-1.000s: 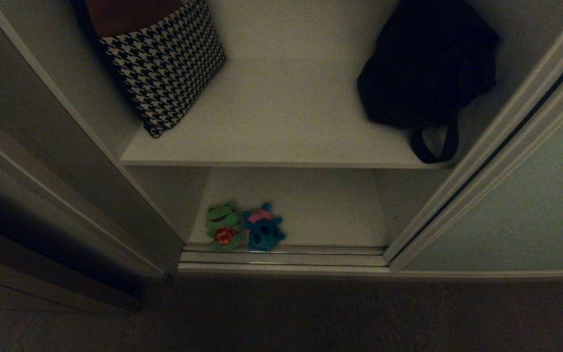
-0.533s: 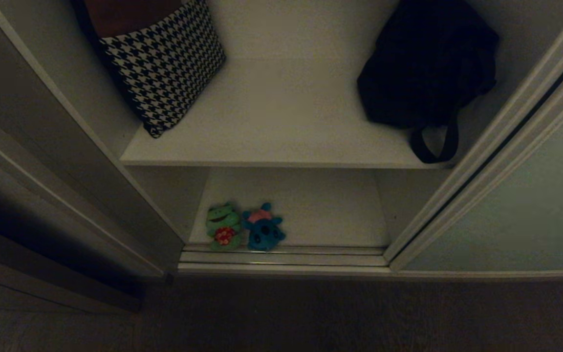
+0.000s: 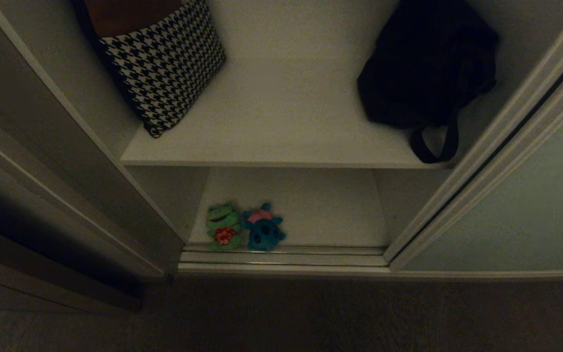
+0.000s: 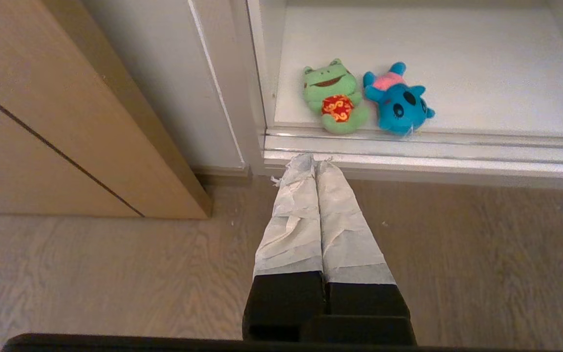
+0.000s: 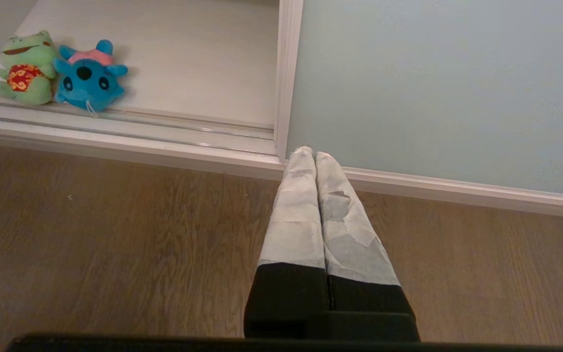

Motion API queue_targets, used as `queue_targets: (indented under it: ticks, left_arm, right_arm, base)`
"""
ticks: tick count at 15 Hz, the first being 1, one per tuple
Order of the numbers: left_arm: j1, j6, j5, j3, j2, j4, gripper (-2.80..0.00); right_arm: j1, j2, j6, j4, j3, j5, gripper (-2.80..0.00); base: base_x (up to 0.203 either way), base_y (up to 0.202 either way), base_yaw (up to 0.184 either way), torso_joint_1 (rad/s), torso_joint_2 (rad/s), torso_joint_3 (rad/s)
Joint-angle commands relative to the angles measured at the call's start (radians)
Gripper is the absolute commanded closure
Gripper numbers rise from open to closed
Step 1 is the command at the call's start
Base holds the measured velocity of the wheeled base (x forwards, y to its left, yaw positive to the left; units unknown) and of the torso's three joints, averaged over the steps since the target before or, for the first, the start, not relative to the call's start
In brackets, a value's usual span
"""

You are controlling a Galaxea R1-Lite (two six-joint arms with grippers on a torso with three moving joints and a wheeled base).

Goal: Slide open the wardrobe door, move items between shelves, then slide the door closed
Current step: Close the door

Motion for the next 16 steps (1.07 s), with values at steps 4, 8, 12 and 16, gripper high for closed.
queue_targets:
  ticks: [4, 8, 12, 16]
  left_arm:
    - [0.001, -0.016, 0.002, 0.0, 0.006, -0.003, 0.0]
    - [0.001, -0.005, -0.001, 0.0, 0.006, -0.002, 0.0]
    - [0.001, -0.006, -0.001, 0.0, 0.006, -0.002, 0.0]
    - [0.001, -0.011, 0.002, -0.001, 0.006, -0.002, 0.0]
  right_arm:
    - [0.0, 0.0, -0.001, 0.0, 0.0, 0.0, 0.0]
    - [0.0, 0.0, -0.001, 0.0, 0.0, 0.0, 0.0]
    - [0.0, 0.0, 0.0, 0.0, 0.0, 0.0, 0.0]
    - [0.0, 0.0, 0.0, 0.0, 0.0, 0.0, 0.0]
  base:
    - [0.0, 0.0, 0.0, 0.0, 0.0, 0.0]
    - [0.0, 0.0, 0.0, 0.0, 0.0, 0.0]
    - [0.0, 0.0, 0.0, 0.0, 0.0, 0.0]
    - [0.0, 0.0, 0.0, 0.0, 0.0, 0.0]
